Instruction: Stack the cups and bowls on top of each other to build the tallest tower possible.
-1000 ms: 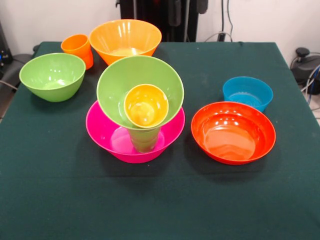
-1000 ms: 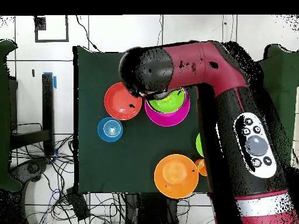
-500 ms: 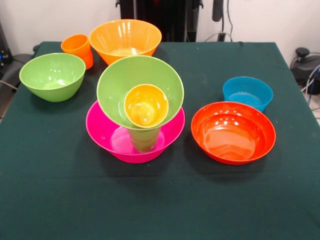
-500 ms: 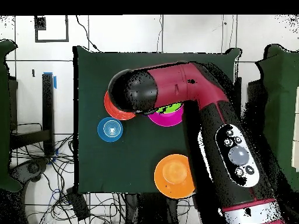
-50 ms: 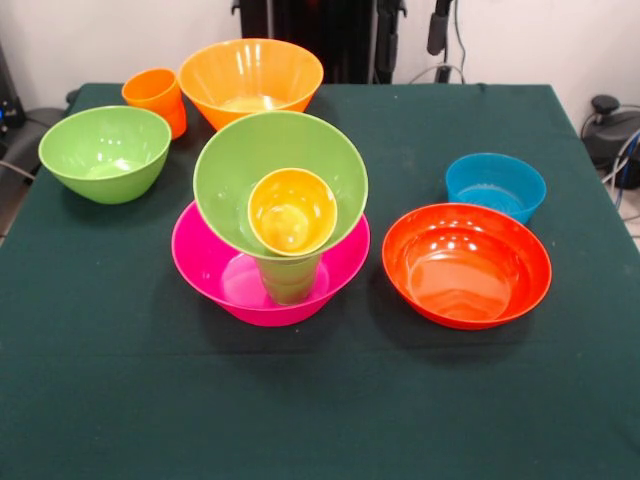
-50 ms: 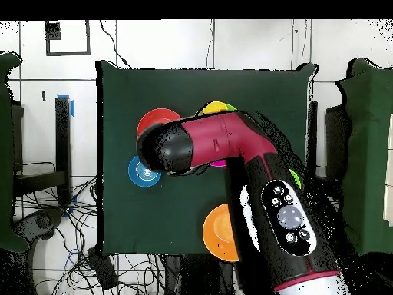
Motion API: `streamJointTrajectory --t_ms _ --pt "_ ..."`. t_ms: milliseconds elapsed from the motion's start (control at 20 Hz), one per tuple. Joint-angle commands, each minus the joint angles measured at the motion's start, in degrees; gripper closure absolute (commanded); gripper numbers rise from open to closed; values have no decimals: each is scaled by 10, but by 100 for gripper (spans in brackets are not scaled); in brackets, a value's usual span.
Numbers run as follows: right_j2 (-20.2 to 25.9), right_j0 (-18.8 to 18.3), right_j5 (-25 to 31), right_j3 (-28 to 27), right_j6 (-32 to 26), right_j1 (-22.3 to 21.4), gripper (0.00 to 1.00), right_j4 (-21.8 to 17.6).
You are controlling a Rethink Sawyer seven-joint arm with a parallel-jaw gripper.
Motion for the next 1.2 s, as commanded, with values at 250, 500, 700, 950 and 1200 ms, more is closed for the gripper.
streamJointTrajectory --t_ms 250,500,700,950,1200 --pt "-86 36 -100 138 176 1 0 -10" --pt "-94 43 -128 166 203 -1 0 -5" --pt "-89 56 -136 187 220 -40 0 15" --pt "-80 93 -168 180 266 -89 0 49" --pt "-75 128 -161 156 286 -92 0 82"
